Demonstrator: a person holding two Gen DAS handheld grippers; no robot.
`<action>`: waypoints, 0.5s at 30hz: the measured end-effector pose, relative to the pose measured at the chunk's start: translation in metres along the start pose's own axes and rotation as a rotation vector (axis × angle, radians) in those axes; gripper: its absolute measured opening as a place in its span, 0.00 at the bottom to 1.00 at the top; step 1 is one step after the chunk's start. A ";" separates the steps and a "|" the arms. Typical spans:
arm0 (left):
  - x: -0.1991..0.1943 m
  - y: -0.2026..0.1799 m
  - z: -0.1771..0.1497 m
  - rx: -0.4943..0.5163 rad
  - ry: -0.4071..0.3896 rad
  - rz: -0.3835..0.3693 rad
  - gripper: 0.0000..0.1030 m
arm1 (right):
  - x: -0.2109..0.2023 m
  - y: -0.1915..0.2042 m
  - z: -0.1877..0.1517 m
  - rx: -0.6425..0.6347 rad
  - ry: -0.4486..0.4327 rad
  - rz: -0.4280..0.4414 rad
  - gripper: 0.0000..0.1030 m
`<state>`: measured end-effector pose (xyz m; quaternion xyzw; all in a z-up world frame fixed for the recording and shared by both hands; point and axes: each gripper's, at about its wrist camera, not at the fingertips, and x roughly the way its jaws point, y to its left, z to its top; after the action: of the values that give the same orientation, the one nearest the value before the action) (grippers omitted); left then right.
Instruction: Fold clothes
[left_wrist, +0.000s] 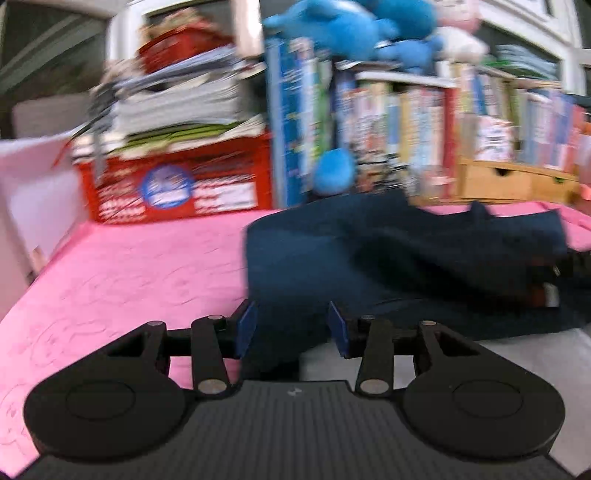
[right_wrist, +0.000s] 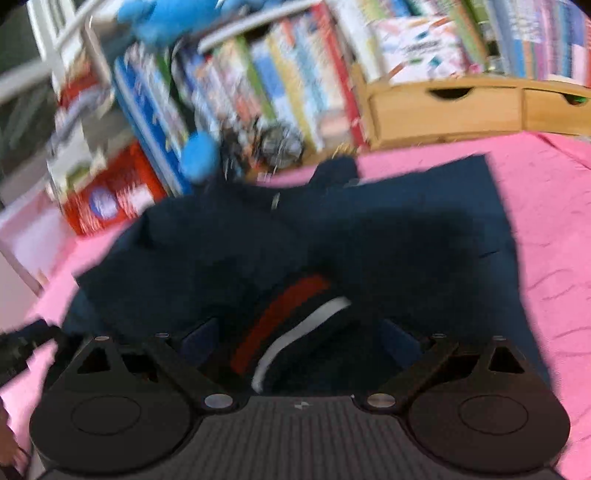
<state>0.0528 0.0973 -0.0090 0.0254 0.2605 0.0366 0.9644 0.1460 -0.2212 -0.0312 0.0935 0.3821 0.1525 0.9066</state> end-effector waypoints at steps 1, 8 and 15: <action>0.003 0.004 -0.002 -0.006 0.009 0.019 0.40 | 0.004 0.012 -0.005 -0.049 -0.015 -0.025 0.82; 0.002 0.022 -0.004 -0.055 -0.003 0.018 0.41 | -0.048 0.039 0.007 -0.160 -0.189 -0.143 0.21; 0.003 0.013 0.017 -0.052 -0.066 -0.041 0.45 | -0.089 -0.016 0.024 -0.091 -0.259 -0.271 0.21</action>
<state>0.0628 0.1104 0.0048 -0.0041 0.2280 0.0228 0.9734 0.1075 -0.2681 0.0402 0.0192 0.2641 0.0330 0.9637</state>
